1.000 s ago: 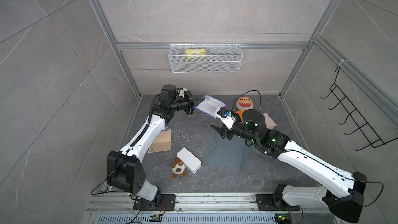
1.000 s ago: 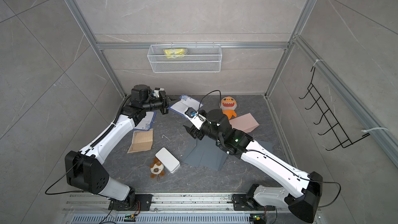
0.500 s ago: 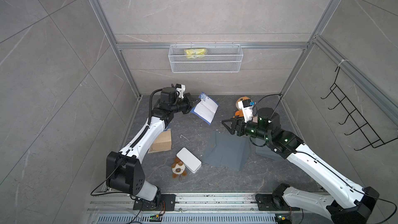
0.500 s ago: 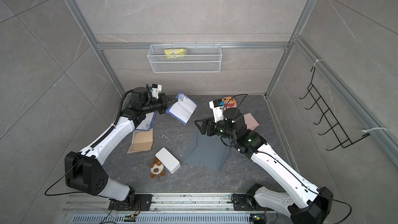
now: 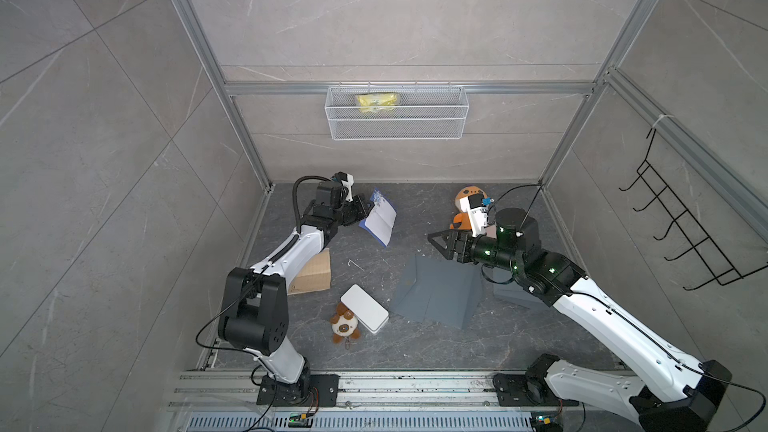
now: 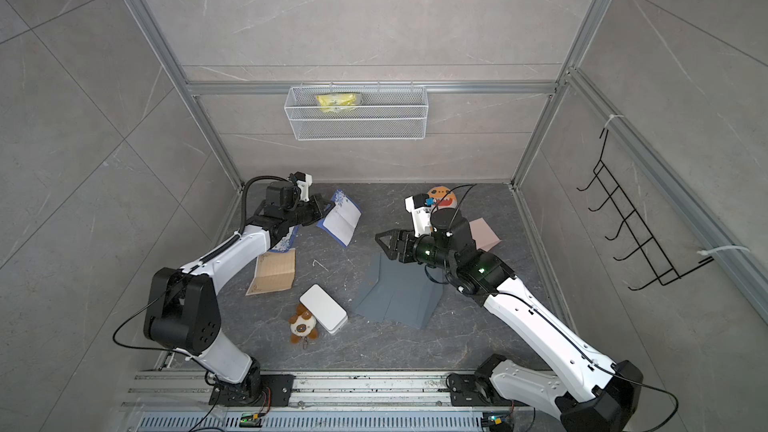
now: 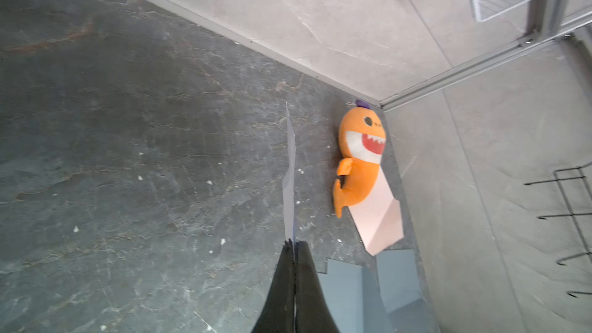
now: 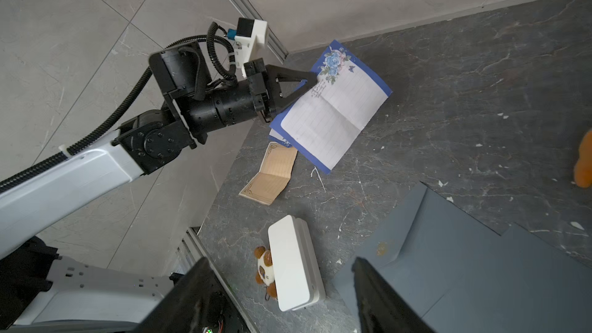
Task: Take the letter paper out of the envelope
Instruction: Place the letter paper at the center of the board.
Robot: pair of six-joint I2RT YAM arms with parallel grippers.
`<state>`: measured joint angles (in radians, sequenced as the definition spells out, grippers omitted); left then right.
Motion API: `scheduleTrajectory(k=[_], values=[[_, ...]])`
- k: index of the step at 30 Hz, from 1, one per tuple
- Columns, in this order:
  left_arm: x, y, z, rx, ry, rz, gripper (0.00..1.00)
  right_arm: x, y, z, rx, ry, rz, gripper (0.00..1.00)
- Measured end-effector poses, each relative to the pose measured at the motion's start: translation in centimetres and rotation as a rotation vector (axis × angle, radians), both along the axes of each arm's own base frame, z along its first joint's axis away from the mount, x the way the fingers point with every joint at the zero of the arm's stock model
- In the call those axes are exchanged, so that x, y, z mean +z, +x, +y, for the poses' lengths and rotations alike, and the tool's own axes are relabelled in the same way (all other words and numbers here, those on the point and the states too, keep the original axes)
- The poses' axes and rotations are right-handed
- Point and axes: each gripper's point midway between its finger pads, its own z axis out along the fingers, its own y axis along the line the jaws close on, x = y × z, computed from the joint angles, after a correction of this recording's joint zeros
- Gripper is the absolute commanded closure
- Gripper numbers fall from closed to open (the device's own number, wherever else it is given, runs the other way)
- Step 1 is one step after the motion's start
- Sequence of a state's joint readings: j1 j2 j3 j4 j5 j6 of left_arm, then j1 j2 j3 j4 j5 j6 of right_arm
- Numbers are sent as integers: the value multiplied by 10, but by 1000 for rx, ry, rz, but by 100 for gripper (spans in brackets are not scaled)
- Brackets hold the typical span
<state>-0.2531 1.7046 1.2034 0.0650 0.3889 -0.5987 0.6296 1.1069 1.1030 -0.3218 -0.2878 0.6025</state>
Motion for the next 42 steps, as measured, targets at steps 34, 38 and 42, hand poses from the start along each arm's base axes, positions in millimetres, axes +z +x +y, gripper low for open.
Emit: scheduleTrajectory(k=[34,38,42], values=[[-146,108,73,156,219,220,95,-35,2,-12,-34,-102,145,31],[-151,109,79,166,211,234,83,-39,1,-15,-39,-115,161,30],[-155,110,82,174,202,245,75,-41,1,-16,-40,-121,166,31]])
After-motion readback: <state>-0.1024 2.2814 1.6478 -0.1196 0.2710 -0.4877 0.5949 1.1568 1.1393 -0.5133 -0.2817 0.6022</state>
